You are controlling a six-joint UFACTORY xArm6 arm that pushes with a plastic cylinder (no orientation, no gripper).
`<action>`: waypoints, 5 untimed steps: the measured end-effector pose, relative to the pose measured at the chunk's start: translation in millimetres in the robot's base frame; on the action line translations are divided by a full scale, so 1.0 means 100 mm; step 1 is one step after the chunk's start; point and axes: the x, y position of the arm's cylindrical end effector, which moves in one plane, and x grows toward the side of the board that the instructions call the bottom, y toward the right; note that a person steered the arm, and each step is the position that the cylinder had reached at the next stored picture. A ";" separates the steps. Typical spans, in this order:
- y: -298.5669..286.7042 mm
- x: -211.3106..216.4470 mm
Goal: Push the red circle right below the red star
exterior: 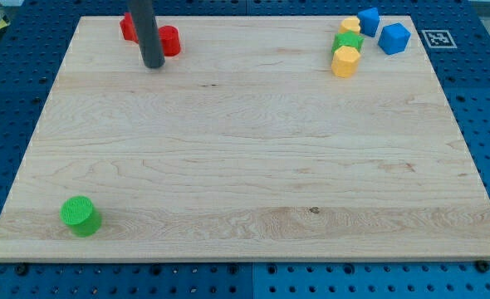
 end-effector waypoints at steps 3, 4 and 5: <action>0.49 2.02; 0.46 2.51; 0.17 2.83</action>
